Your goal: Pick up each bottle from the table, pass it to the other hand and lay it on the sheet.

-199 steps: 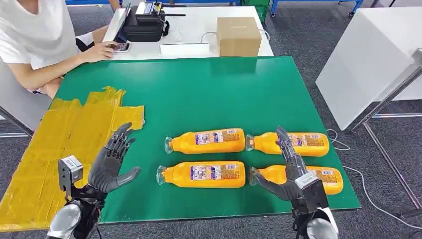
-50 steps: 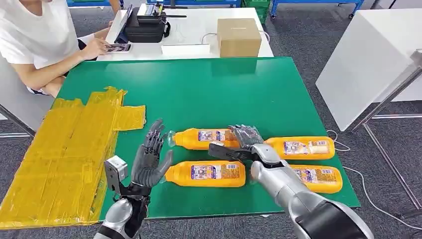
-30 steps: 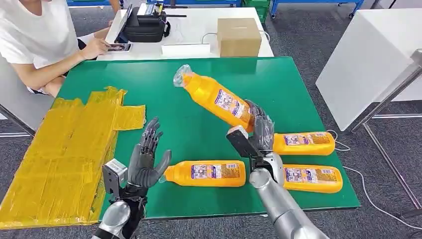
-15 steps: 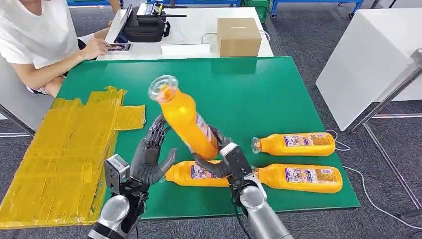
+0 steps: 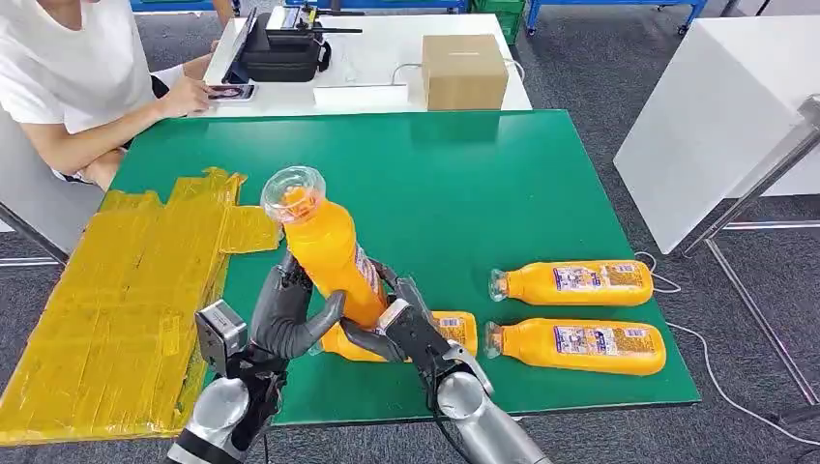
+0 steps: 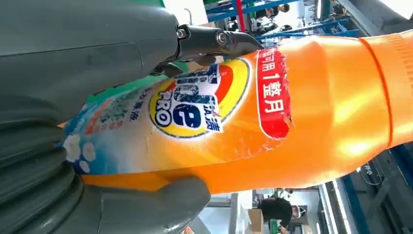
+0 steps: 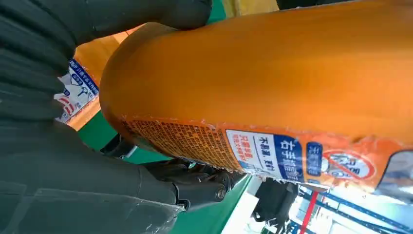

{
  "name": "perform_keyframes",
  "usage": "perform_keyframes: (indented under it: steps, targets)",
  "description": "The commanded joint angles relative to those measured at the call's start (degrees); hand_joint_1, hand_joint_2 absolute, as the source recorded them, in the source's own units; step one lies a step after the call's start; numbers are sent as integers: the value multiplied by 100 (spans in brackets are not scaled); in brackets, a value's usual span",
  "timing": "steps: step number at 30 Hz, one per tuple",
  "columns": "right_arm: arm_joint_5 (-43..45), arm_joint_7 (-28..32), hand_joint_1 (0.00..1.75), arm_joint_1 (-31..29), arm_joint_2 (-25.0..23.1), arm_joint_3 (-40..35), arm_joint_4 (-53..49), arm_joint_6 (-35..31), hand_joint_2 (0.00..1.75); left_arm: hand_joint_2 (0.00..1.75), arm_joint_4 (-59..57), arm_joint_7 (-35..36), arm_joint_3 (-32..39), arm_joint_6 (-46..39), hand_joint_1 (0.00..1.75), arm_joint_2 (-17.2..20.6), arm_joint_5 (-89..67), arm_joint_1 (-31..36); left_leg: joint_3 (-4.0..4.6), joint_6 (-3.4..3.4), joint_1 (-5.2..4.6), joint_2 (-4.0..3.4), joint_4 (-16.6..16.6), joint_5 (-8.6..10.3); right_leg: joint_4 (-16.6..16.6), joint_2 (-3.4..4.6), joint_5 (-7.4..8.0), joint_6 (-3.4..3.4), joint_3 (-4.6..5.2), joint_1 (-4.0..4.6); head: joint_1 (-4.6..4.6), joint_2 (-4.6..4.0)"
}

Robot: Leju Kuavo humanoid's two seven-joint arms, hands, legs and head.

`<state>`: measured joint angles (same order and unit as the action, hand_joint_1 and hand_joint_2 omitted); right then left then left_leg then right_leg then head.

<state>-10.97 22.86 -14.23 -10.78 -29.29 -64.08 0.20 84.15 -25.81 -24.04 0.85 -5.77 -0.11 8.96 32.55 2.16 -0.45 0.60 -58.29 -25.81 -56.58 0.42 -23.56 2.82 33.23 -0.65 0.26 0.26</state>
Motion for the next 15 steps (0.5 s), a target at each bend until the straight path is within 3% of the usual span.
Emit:
perform_keyframes:
  steps: [1,12,13,14,15]
  targets:
    - [-117,-10,175,-250,96,-484,510,-36,175,175,-164,19,-256,-33,0,155,-51,256,-8,-9,6,-3,1,-3,4,-2,-2,-6,-10,7,0,0]
    - [-492,12,175,-162,170,-733,323,-253,175,175,-335,30,-61,-131,0,127,53,303,-12,-14,10,2,5,-4,10,-9,-4,-10,-17,10,0,0]
    - [-512,16,175,-145,181,-733,283,-287,175,175,-357,28,-30,-142,155,118,66,309,-11,-12,8,1,3,-4,7,-7,-4,-7,-14,8,0,0]
    - [-518,18,175,-129,196,-732,232,-304,175,175,-385,24,6,-153,175,116,80,324,-14,-16,12,0,4,-5,10,-7,-4,-10,-19,12,0,0]
    - [-514,20,175,-111,205,-726,188,-314,175,175,-406,21,29,-158,175,117,88,334,-18,-20,17,-3,6,-7,15,-8,-4,-14,-24,17,0,0]
